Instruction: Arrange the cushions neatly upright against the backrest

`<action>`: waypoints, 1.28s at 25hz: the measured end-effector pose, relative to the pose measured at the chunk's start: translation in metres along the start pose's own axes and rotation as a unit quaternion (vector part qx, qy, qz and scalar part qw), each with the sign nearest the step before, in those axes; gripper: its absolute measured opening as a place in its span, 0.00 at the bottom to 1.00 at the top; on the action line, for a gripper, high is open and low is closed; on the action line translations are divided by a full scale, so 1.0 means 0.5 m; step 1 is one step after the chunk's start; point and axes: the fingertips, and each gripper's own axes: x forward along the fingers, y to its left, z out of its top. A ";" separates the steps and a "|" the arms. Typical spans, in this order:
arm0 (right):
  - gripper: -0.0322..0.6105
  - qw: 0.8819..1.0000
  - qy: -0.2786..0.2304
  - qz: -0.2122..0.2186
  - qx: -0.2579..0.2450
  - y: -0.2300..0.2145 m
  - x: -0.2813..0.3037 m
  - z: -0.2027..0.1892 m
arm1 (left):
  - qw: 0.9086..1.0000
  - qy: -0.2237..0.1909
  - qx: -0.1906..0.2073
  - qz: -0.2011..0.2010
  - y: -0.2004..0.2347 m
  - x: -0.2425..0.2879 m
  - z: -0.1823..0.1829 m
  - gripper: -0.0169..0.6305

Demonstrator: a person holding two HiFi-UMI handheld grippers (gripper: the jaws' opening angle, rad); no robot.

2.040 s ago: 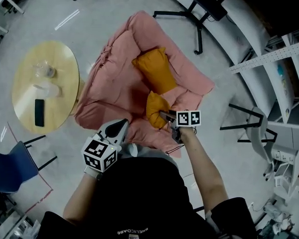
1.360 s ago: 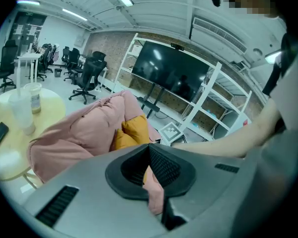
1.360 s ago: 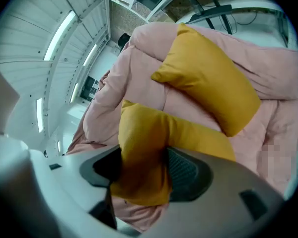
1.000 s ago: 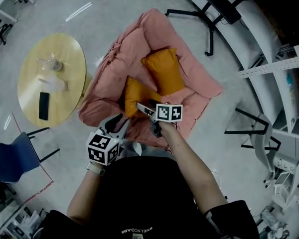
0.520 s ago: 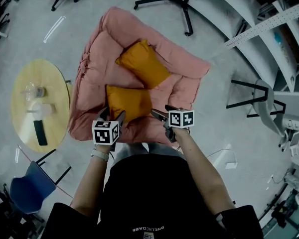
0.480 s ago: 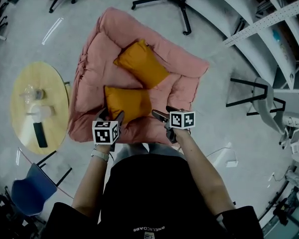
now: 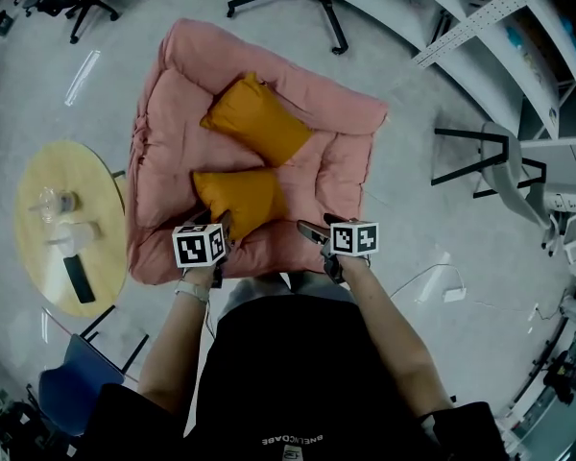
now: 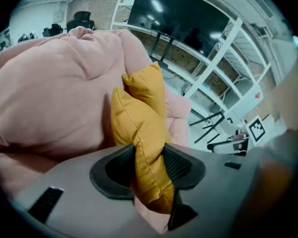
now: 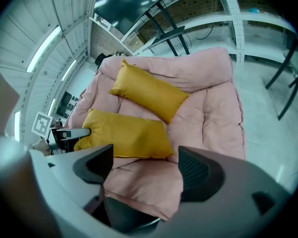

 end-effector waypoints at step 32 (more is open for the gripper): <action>0.66 0.999 -0.014 -0.010 0.034 0.007 0.005 0.005 | 0.991 -0.126 0.052 0.002 -0.013 -0.017 0.037 0.26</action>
